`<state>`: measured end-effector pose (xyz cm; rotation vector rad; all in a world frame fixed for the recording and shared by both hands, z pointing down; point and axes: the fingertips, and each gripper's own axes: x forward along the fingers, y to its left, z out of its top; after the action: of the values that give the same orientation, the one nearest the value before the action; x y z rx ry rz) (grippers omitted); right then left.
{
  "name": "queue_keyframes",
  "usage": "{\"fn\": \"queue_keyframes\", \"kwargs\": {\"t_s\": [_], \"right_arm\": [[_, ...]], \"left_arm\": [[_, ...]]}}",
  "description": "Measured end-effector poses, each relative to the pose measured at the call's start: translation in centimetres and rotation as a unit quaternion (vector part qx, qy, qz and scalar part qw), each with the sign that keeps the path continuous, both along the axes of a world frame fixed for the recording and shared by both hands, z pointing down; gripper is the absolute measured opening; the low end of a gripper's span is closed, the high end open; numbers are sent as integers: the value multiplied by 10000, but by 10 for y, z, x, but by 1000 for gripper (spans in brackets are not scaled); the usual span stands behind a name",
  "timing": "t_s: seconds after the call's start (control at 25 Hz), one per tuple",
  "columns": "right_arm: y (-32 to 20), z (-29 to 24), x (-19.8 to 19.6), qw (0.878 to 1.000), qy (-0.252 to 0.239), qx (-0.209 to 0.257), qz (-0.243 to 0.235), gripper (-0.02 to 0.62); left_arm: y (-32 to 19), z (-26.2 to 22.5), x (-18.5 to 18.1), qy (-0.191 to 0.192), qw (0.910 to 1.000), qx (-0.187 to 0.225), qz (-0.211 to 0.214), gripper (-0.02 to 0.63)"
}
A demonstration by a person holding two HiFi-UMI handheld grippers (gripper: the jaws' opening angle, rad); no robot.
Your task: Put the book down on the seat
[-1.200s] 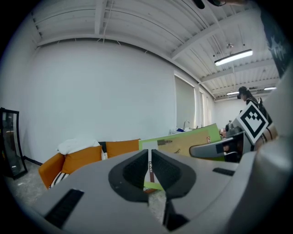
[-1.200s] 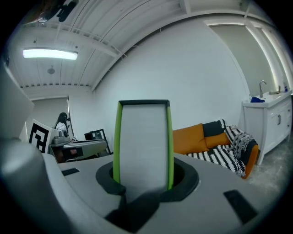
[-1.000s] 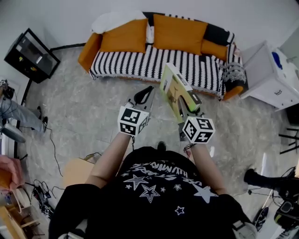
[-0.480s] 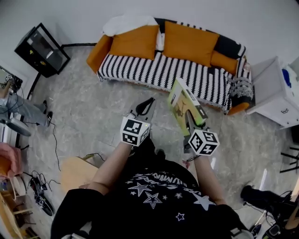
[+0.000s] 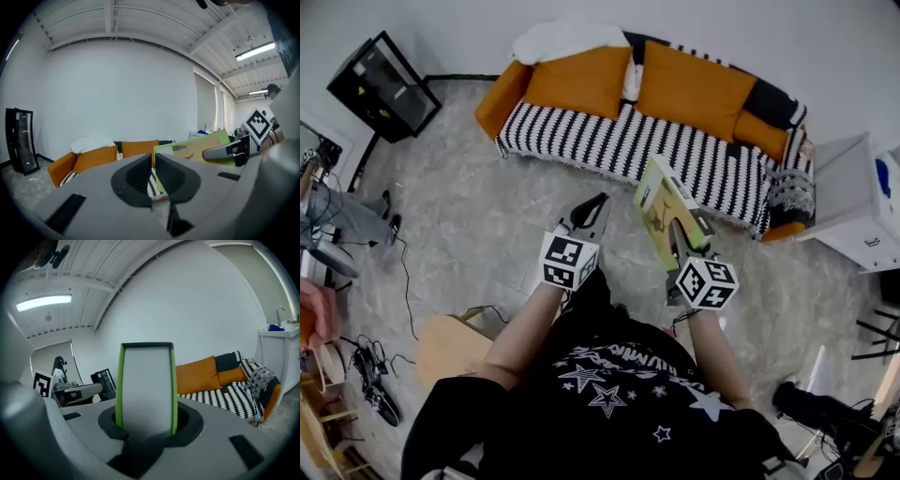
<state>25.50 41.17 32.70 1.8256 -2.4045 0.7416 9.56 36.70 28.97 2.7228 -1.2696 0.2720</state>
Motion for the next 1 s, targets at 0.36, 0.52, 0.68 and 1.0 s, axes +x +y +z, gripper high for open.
{"fn": "queue_keyframes", "kwargs": {"t_s": [0.36, 0.52, 0.68, 1.0], "right_arm": [[-84, 9, -18, 9997, 73, -222, -37, 141], [-124, 5, -23, 9996, 153, -245, -2, 140], [-159, 3, -30, 9994, 154, -301, 94, 140], [-224, 3, -65, 9990, 273, -345, -52, 140]], "left_arm": [[-88, 10, -18, 56, 9998, -196, -43, 29], [-129, 6, -24, 116, 9997, -213, -15, 29], [-163, 5, -32, 139, 9996, -241, 68, 29], [-223, 3, -72, 273, 9993, -230, -56, 28]]}}
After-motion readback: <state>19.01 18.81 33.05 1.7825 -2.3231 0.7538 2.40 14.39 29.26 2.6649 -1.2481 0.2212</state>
